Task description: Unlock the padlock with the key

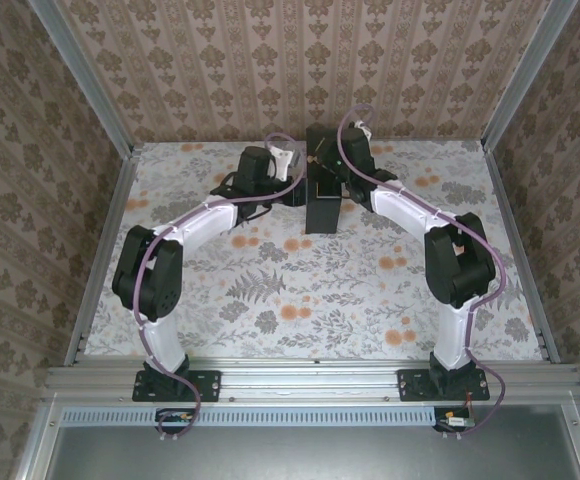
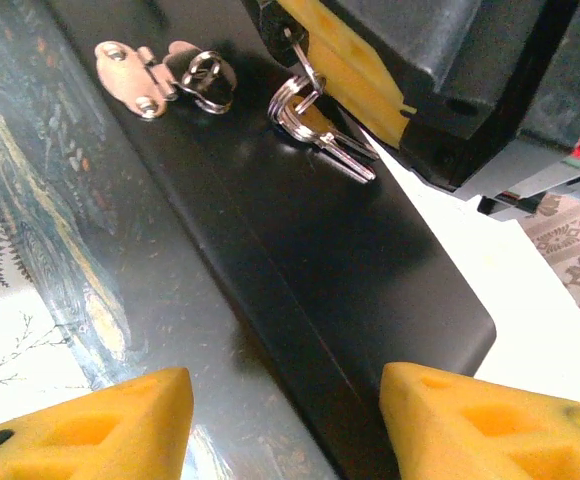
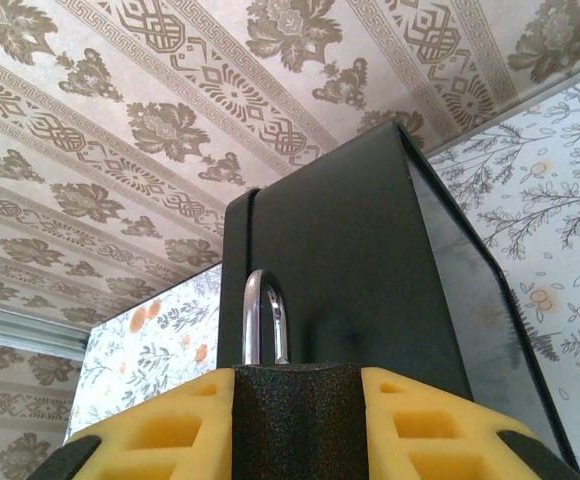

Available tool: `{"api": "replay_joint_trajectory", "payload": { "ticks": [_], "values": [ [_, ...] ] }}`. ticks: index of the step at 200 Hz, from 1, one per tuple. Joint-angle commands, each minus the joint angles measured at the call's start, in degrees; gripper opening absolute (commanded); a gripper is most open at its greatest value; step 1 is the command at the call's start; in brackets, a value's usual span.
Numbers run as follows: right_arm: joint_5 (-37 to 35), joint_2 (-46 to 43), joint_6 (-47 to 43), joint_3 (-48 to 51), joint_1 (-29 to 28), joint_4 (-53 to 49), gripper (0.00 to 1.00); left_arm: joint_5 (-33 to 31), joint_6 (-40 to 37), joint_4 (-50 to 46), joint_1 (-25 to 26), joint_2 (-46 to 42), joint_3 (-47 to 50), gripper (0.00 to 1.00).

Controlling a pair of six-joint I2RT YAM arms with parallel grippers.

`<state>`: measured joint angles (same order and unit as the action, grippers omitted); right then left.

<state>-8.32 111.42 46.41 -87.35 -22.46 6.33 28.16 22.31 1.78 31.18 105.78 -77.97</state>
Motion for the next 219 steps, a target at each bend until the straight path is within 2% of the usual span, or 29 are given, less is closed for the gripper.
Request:
{"api": "replay_joint_trajectory", "payload": {
  "ticks": [1,19,38,60,101,111,117,152,196,209,219],
  "values": [
    [0.16,-5.26,-2.09,0.84,2.51,2.60,0.05,2.51,0.13,-7.64,-0.81,-0.05,0.30,0.61],
    [1.14,-8.63,-2.99,1.12,4.29,0.02,0.06,6.10,1.94,-6.61,-1.57,-0.37,-1.24,0.61],
    [3.44,-12.21,-3.61,3.43,6.65,-2.51,0.09,11.91,7.47,-0.81,-3.16,-1.53,-0.95,0.63],
    [6.02,-16.18,-3.58,9.12,9.24,-4.39,0.10,13.22,8.44,-0.28,-3.99,-3.78,-2.20,0.63],
    [9.39,-21.80,-5.20,23.04,11.98,-6.70,0.14,9.03,4.62,-9.29,-4.78,-8.51,-4.84,0.64],
    [10.19,-22.60,-6.29,25.84,12.39,-7.55,0.15,5.15,3.02,-12.74,-4.73,-9.79,-4.99,0.64],
    [10.57,-23.03,-7.12,27.35,12.51,-8.26,0.15,4.00,1.99,-14.40,-6.48,-10.48,-5.01,0.64],
    [12.44,-22.86,-10.47,34.09,12.62,-11.31,0.24,-0.57,-1.22,-19.66,-8.11,-14.39,-2.29,0.64],
    [11.84,-23.43,-14.11,36.82,12.63,-14.22,0.48,-2.83,-2.04,-21.67,-10.11,-18.13,1.44,0.64],
    [11.76,-24.88,-14.62,35.52,12.57,-15.21,0.66,-2.87,-2.70,-22.13,-10.83,-18.60,1.94,0.64],
    [12.44,-25.80,-14.89,33.68,12.47,-16.26,0.68,-2.79,-2.94,-22.52,-11.60,-18.85,2.25,0.64]
  ]
}}
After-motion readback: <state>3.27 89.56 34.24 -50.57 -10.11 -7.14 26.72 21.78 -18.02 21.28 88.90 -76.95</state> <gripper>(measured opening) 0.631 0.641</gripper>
